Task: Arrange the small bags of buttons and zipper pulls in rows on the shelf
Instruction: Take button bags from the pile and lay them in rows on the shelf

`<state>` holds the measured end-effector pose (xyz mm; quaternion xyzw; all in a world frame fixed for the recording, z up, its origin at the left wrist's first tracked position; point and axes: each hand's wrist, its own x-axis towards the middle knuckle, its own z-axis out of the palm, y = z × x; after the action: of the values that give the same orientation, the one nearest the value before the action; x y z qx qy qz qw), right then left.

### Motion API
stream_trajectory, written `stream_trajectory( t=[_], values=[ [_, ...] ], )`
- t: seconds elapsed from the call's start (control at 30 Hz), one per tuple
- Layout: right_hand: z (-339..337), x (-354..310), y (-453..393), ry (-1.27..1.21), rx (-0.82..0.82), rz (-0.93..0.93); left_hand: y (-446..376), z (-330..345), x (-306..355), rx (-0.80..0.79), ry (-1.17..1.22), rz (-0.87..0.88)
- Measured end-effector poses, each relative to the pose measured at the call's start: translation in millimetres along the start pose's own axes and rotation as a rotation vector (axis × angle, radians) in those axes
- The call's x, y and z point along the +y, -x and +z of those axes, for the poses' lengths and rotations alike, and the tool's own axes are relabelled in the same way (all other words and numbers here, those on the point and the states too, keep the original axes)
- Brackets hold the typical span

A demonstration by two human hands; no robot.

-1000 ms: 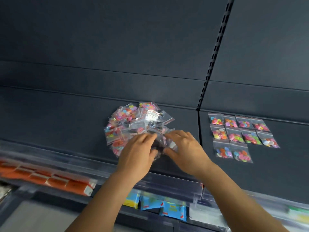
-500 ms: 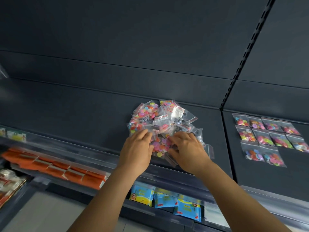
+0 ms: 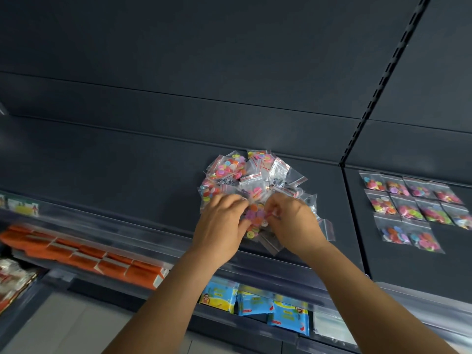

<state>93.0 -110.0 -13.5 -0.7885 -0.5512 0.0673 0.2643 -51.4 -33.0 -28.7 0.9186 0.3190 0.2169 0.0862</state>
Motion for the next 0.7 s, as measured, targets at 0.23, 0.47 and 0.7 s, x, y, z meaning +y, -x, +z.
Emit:
stream_trajectory(
  t=[0.23, 0.47, 0.7],
  values=[
    [-2, -7, -16, -0.169, 0.032, -0.068, -17, -1, 10, 0.073, 0.26, -0.131],
    [-2, 8, -51, -0.077, -0.036, 0.16, -20, -4, -5, 0.135, 0.492, -0.412],
    [7, 12, -69, 0.098, -0.129, 0.194, -27, -9, -9, 0.12, 0.635, -0.496]
  ],
)
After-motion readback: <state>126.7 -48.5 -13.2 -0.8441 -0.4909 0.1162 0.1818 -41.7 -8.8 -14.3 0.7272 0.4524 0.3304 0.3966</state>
